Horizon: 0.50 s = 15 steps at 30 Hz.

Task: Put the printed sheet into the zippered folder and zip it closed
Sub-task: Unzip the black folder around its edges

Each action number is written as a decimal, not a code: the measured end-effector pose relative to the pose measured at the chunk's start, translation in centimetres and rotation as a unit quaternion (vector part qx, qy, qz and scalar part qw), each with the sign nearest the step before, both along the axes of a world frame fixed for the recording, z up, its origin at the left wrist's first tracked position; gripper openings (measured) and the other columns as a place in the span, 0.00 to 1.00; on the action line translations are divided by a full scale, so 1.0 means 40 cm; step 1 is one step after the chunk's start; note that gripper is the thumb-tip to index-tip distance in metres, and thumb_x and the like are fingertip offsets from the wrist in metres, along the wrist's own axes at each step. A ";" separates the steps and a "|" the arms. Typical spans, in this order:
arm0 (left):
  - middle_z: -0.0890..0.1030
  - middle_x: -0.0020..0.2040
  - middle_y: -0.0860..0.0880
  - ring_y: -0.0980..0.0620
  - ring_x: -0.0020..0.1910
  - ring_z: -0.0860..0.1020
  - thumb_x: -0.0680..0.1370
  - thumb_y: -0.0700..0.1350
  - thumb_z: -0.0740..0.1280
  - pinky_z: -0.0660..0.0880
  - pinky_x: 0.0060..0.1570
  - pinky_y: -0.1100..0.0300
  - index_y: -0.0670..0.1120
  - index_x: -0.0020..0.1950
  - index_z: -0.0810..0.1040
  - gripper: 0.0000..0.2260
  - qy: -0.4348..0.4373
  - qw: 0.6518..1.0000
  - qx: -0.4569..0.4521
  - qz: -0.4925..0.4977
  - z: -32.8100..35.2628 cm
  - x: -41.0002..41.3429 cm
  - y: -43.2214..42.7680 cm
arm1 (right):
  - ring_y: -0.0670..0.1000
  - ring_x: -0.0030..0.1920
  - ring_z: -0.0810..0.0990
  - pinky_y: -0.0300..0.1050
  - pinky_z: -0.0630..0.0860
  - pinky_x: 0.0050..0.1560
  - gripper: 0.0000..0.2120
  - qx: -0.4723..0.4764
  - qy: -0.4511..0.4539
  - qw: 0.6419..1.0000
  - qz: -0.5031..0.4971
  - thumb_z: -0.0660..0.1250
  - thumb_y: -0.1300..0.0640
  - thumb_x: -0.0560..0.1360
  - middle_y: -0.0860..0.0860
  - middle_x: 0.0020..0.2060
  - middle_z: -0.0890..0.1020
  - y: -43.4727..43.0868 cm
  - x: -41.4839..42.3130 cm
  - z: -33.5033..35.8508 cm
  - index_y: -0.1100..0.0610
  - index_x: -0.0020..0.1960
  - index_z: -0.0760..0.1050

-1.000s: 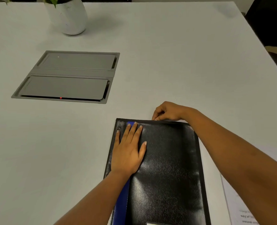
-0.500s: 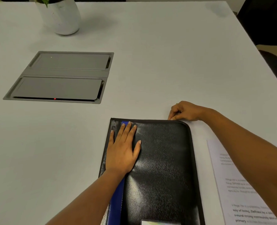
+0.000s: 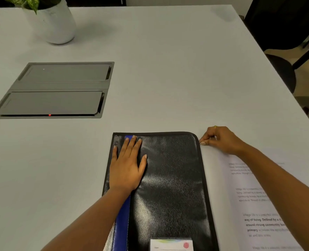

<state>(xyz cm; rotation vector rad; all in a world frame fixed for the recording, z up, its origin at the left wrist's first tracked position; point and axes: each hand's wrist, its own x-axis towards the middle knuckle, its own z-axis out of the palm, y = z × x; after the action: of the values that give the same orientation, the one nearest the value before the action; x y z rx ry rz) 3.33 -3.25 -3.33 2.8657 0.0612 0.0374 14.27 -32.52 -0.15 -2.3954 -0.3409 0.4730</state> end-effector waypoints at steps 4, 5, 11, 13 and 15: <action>0.53 0.77 0.55 0.56 0.76 0.49 0.80 0.57 0.50 0.41 0.73 0.53 0.55 0.75 0.54 0.24 0.001 1.000 0.003 0.005 0.001 -0.001 0.002 | 0.46 0.42 0.72 0.43 0.66 0.44 0.04 -0.041 -0.050 0.998 0.003 0.70 0.56 0.71 0.41 0.35 0.76 -0.001 -0.029 0.005 0.53 0.45 0.82; 0.53 0.77 0.55 0.56 0.76 0.49 0.80 0.57 0.50 0.41 0.73 0.53 0.55 0.75 0.54 0.24 0.001 1.000 0.003 0.005 0.001 -0.002 0.002 | 0.46 0.42 0.72 0.43 0.66 0.44 0.04 -0.043 -0.057 0.997 0.003 0.70 0.56 0.71 0.42 0.35 0.76 -0.001 -0.033 0.008 0.53 0.45 0.82; 0.53 0.77 0.55 0.56 0.76 0.49 0.79 0.58 0.50 0.42 0.74 0.53 0.55 0.75 0.54 0.24 0.006 1.000 0.005 0.011 0.000 0.000 0.002 | 0.48 0.41 0.71 0.45 0.69 0.44 0.04 -0.047 -0.077 0.996 0.024 0.69 0.57 0.72 0.51 0.38 0.79 0.003 -0.050 0.033 0.54 0.45 0.82; 0.54 0.77 0.55 0.56 0.76 0.49 0.79 0.58 0.50 0.42 0.73 0.53 0.55 0.75 0.54 0.24 0.006 1.000 0.007 0.011 -0.001 0.002 0.001 | 0.49 0.41 0.71 0.46 0.69 0.44 0.05 -0.038 -0.081 0.996 0.023 0.69 0.59 0.71 0.52 0.38 0.80 0.004 -0.056 0.036 0.56 0.46 0.82; 0.54 0.77 0.55 0.56 0.76 0.49 0.79 0.58 0.50 0.42 0.73 0.53 0.55 0.75 0.54 0.24 0.005 1.000 0.007 0.012 -0.001 0.001 0.001 | 0.50 0.41 0.72 0.46 0.69 0.45 0.04 -0.021 -0.081 0.996 0.017 0.70 0.61 0.71 0.52 0.37 0.79 0.003 -0.061 0.036 0.57 0.45 0.82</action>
<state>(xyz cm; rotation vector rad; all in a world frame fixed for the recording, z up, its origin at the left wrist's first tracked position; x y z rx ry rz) 3.38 -3.20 -3.37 2.8797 0.0986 0.0277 11.82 -32.40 1.28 -2.4787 -0.4484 0.3048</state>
